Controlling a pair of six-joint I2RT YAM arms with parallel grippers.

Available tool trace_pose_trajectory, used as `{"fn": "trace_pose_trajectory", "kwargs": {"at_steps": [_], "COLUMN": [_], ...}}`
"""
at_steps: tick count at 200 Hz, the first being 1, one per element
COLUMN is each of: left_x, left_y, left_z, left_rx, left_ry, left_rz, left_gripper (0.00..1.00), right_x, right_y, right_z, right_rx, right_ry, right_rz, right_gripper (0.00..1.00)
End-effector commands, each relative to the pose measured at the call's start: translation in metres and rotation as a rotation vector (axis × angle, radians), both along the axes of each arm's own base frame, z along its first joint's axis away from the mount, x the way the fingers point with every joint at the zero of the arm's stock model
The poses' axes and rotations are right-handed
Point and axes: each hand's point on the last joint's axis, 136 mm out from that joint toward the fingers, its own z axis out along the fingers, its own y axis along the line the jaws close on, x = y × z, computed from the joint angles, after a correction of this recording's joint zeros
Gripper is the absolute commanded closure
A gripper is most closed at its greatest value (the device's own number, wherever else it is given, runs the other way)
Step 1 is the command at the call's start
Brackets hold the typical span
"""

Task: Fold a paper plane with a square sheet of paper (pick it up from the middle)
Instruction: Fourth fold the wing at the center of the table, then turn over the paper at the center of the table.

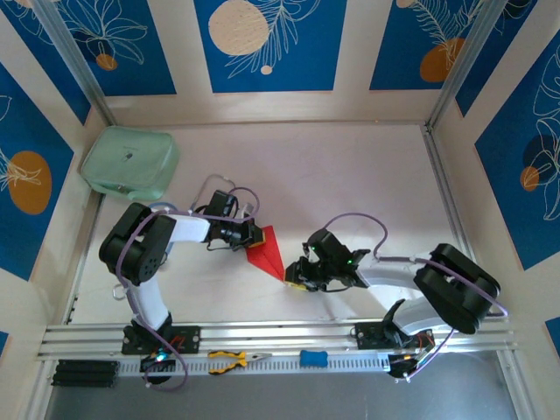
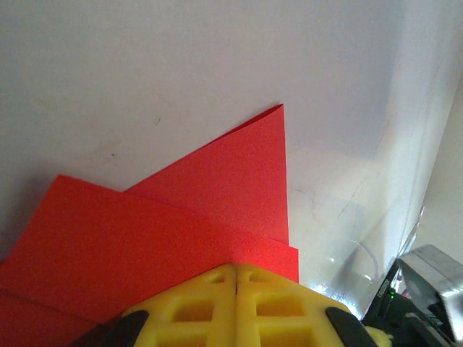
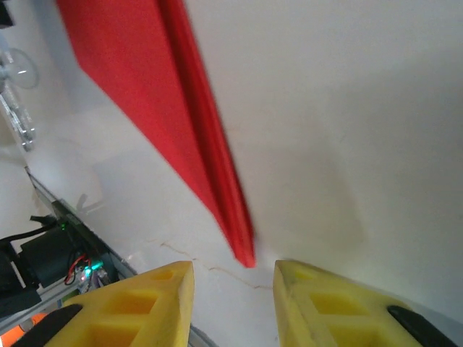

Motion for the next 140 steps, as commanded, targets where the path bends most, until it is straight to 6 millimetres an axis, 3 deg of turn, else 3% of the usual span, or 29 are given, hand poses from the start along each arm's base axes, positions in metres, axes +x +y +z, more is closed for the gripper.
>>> {"fn": "trace_pose_trajectory", "kwargs": {"at_steps": [1, 140], "left_x": [-0.009, -0.008], "left_y": [0.026, 0.026], "left_z": [-0.034, -0.032], "left_rx": [0.129, 0.119], "left_ry": [0.095, 0.094], "left_rz": [0.055, 0.054], "left_gripper": [1.0, 1.0], "right_x": [0.002, 0.021], "right_y": [0.009, 0.025], "right_z": [0.003, 0.01], "right_rx": [0.026, 0.112], "right_ry": [0.033, -0.025], "right_rz": [-0.01, -0.01], "right_gripper": [0.65, 0.66]}}
